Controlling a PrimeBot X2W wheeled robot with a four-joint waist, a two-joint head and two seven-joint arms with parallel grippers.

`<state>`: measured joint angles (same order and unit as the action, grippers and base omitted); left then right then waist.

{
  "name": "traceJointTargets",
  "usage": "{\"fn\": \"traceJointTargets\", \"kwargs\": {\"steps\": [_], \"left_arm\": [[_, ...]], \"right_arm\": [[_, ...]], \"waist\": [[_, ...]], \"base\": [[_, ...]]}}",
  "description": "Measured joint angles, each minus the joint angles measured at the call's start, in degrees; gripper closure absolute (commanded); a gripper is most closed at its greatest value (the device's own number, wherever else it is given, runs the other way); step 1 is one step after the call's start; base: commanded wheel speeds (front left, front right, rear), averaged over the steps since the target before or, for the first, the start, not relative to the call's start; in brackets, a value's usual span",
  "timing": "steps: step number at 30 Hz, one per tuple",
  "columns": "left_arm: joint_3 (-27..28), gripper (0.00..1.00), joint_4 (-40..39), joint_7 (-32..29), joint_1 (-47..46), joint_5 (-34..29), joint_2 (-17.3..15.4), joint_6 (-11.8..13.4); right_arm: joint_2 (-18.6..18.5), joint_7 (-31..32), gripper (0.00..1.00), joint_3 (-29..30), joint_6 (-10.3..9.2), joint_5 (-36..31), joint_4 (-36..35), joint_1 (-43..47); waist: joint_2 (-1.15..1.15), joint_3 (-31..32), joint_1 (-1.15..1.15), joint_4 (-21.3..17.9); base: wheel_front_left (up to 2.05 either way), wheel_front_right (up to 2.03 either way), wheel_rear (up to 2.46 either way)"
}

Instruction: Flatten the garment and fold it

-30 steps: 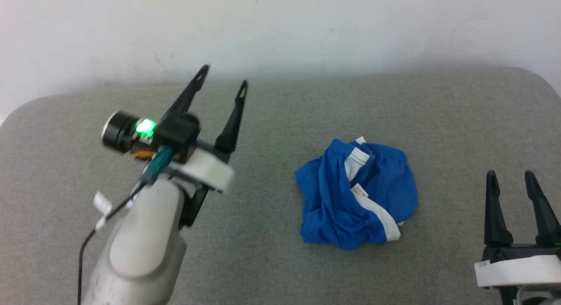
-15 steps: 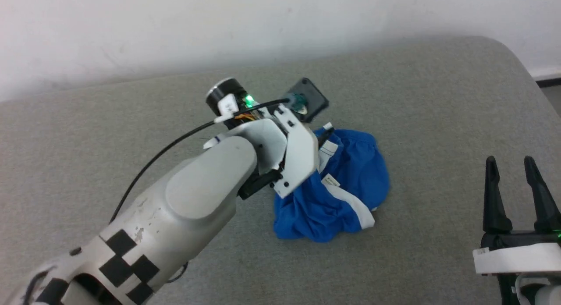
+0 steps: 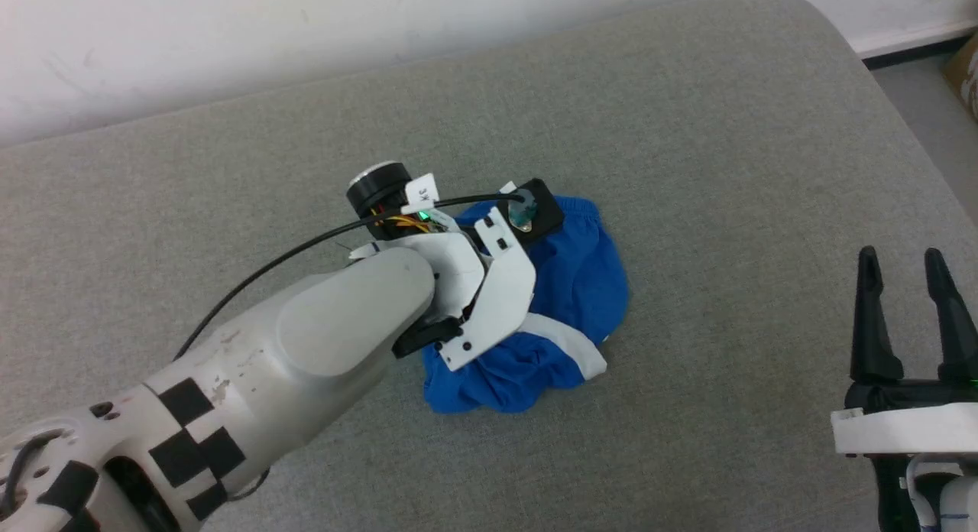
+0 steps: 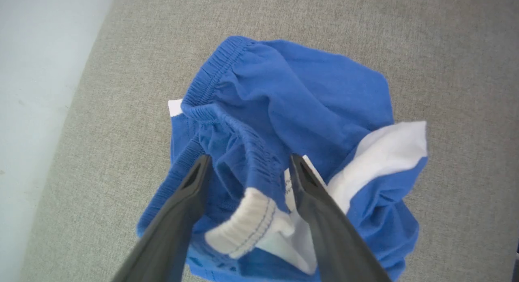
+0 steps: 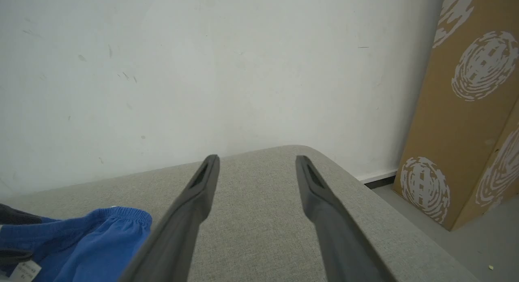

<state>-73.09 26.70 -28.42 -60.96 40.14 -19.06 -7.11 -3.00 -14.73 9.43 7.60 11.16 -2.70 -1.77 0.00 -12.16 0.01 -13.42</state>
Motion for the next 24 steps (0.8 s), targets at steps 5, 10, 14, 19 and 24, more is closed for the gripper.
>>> {"fn": "traceJointTargets", "kwargs": {"steps": [5, 10, 14, 19, 24], "left_arm": [[-0.1, 1.00, -0.2, 5.3, 0.0, -1.7, -2.3, 0.0], [2.3, 1.00, 0.3, 12.9, 1.3, 1.4, -5.0, 0.1], [5.5, 1.00, 0.4, 17.5, 5.8, 4.2, -9.2, 2.8], [8.4, 1.00, 1.3, 21.1, 13.8, 8.1, -15.8, 6.9], [9.8, 1.00, 3.1, 23.4, 23.7, 12.6, -19.9, 10.1]], "right_arm": [[0.0, 0.0, 0.00, 1.4, 0.00, -0.1, 0.1, 0.2], [0.0, 0.0, 0.00, 1.9, 0.00, -1.3, -0.2, 1.3], [0.0, 0.0, 0.00, 1.7, 0.00, -2.2, -0.5, 1.9], [0.0, 0.0, 0.00, 1.1, 0.00, -2.6, -0.6, 2.2], [0.0, 0.0, 0.00, 0.7, 0.00, -2.6, -0.6, 2.4]], "waist": [[0.00, -0.6, -0.01, 0.6], [0.00, -0.1, -0.01, 3.2], [0.00, 0.9, -0.01, 6.4], [0.00, 2.7, -0.02, 10.9], [0.00, 4.3, -0.02, 14.0]], "base": [[0.00, 0.00, 0.00], [0.00, 0.00, 0.00], [0.00, 0.00, 0.00], [0.00, 0.00, 0.00], [0.00, 0.00, 0.00]]}}
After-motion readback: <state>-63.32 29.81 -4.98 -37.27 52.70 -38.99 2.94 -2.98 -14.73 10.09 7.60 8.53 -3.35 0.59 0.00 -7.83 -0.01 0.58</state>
